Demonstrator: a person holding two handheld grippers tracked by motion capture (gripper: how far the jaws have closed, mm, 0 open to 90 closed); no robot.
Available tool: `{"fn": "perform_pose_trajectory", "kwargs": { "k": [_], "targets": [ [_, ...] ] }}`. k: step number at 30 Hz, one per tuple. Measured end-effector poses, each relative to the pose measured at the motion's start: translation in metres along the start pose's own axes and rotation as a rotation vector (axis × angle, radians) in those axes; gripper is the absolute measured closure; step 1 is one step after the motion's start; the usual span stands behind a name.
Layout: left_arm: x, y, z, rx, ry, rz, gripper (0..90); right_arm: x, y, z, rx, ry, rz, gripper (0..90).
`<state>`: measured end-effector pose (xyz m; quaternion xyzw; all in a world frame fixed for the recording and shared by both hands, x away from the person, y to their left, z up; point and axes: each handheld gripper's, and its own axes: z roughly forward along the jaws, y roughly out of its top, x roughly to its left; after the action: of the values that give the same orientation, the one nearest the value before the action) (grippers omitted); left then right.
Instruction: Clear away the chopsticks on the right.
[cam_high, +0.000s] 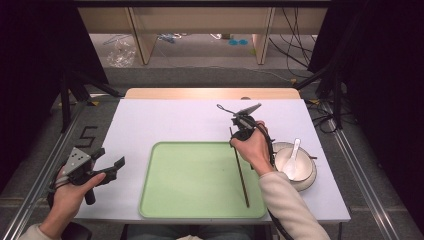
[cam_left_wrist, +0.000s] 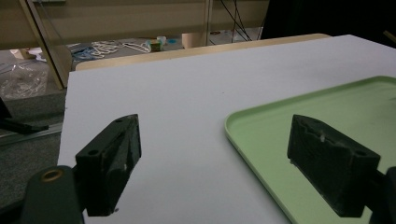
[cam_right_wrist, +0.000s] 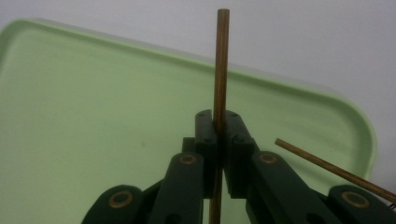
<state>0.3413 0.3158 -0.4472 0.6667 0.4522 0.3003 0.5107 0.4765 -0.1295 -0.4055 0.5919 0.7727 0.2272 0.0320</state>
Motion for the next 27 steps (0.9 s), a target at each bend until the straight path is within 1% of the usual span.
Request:
{"fn": "perform_pose_trajectory", "kwargs": {
  "k": [1, 2, 3, 5, 6, 7, 8, 9, 10, 11, 12, 13, 15, 16, 17, 18, 19, 20, 21, 22, 23, 24, 25, 26, 27],
  "targets": [
    [0.000, 0.000, 0.000, 0.000, 0.000, 0.000, 17.6, 0.000, 0.000, 0.001, 0.010, -0.004, 0.004, 86.8],
    [0.000, 0.000, 0.000, 0.000, 0.000, -0.001, 17.6, 0.000, -0.002, 0.006, 0.045, -0.012, 0.030, 86.8],
    [0.000, 0.000, 0.000, 0.000, -0.001, -0.001, 17.6, 0.000, -0.002, 0.008, 0.052, -0.019, 0.038, 86.8],
    [0.000, 0.000, 0.000, 0.000, -0.001, -0.001, 17.6, -0.001, -0.003, 0.010, 0.059, -0.022, 0.034, 86.8],
    [0.000, 0.000, 0.000, 0.000, 0.000, 0.000, 17.6, -0.002, -0.004, 0.015, 0.087, -0.027, 0.020, 86.5],
    [0.000, 0.000, 0.000, -0.001, 0.000, 0.000, 17.6, -0.003, -0.004, 0.016, 0.088, -0.022, -0.001, 86.1],
    [0.000, 0.000, 0.000, 0.000, 0.000, 0.000, 17.6, -0.001, -0.004, 0.016, 0.113, -0.025, 0.034, 83.7],
    [0.000, 0.000, 0.000, 0.000, 0.000, 0.000, 17.6, -0.001, -0.004, 0.016, 0.113, -0.025, 0.034, 83.7],
    [0.000, 0.000, 0.000, 0.000, -0.001, -0.001, 17.6, -0.001, -0.004, 0.017, 0.131, -0.021, 0.020, 79.1],
    [0.000, 0.000, 0.000, 0.000, -0.001, -0.001, 17.6, -0.001, -0.004, 0.017, 0.131, -0.021, 0.020, 79.1],
    [0.000, 0.000, 0.000, 0.000, 0.000, 0.000, 17.6, -0.002, -0.005, 0.017, 0.120, -0.019, -0.005, 76.2],
    [0.000, 0.000, 0.000, 0.001, -0.001, 0.000, 17.6, -0.003, -0.004, 0.015, 0.120, -0.025, -0.025, 75.6],
    [0.000, 0.000, 0.000, 0.001, -0.001, -0.001, 17.6, -0.005, -0.003, 0.010, 0.081, -0.020, -0.099, 73.0],
    [0.000, 0.000, 0.000, 0.001, -0.001, -0.001, 17.6, -0.006, -0.002, 0.005, 0.061, -0.014, -0.131, 71.2],
    [0.000, 0.000, 0.000, 0.001, -0.001, -0.001, 17.6, -0.006, -0.002, 0.005, 0.061, -0.014, -0.131, 71.2],
    [0.000, 0.000, 0.000, 0.000, -0.001, 0.000, 17.6, -0.007, 0.000, -0.008, 0.028, -0.037, -0.220, 65.9],
    [0.000, 0.000, 0.000, 0.000, -0.001, 0.000, 17.6, -0.007, 0.000, -0.008, 0.028, -0.037, -0.220, 65.9],
    [0.000, 0.000, 0.000, 0.000, -0.001, -0.001, 17.6, -0.015, 0.002, -0.016, -0.005, -0.069, -0.365, 63.9],
    [0.000, 0.000, 0.000, 0.000, -0.001, -0.001, 17.6, -0.015, 0.002, -0.016, -0.005, -0.069, -0.365, 63.9],
    [0.000, 0.000, 0.000, -0.001, -0.001, -0.001, 17.6, -0.022, 0.002, -0.023, -0.021, -0.114, -0.453, 62.0],
    [0.000, 0.000, 0.000, -0.001, -0.001, -0.001, 17.6, -0.022, 0.002, -0.023, -0.021, -0.114, -0.453, 62.0],
    [0.000, 0.000, 0.000, 0.001, -0.001, -0.001, 17.6, -0.030, 0.001, -0.027, -0.013, -0.157, -0.509, 60.7],
    [0.000, 0.000, 0.000, 0.001, -0.001, -0.001, 17.6, -0.030, 0.001, -0.027, -0.013, -0.157, -0.509, 60.7],
    [0.000, 0.000, 0.000, 0.001, -0.001, -0.001, 17.6, -0.039, 0.000, -0.029, 0.000, -0.159, -0.579, 58.0],
    [0.000, 0.000, 0.000, 0.002, 0.000, -0.001, 17.6, -0.043, -0.001, -0.029, 0.008, -0.153, -0.604, 58.0]
  ]
}}
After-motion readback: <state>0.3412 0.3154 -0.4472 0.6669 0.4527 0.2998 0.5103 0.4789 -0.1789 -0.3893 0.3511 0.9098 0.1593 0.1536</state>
